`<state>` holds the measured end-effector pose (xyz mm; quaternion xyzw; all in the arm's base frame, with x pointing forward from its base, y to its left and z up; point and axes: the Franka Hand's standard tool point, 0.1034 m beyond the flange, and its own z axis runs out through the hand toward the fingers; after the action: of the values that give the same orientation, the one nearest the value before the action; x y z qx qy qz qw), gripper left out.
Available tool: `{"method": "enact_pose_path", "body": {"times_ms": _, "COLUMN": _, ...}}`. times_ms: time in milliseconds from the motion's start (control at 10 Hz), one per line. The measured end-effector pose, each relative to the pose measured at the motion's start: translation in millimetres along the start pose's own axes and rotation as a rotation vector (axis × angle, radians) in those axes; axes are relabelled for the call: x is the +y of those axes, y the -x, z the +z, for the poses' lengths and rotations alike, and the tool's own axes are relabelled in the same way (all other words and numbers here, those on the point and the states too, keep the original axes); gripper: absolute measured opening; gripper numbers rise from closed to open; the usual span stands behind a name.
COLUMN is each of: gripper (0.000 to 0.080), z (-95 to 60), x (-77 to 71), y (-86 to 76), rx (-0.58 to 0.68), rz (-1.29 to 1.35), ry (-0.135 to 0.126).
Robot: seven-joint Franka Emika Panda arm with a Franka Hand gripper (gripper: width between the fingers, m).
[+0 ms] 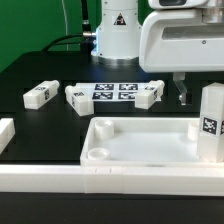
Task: Assemble desk
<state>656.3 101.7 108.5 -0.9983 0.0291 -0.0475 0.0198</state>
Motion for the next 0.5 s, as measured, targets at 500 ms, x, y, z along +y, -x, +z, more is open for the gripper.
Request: {"method": "enact_pose_path", "body": {"times_ms": 500, "gripper": 0.0649, "z": 0.4, "x": -2.8, "y": 0.7, "rx": 0.000, "rz": -0.438, "ry": 0.003}}
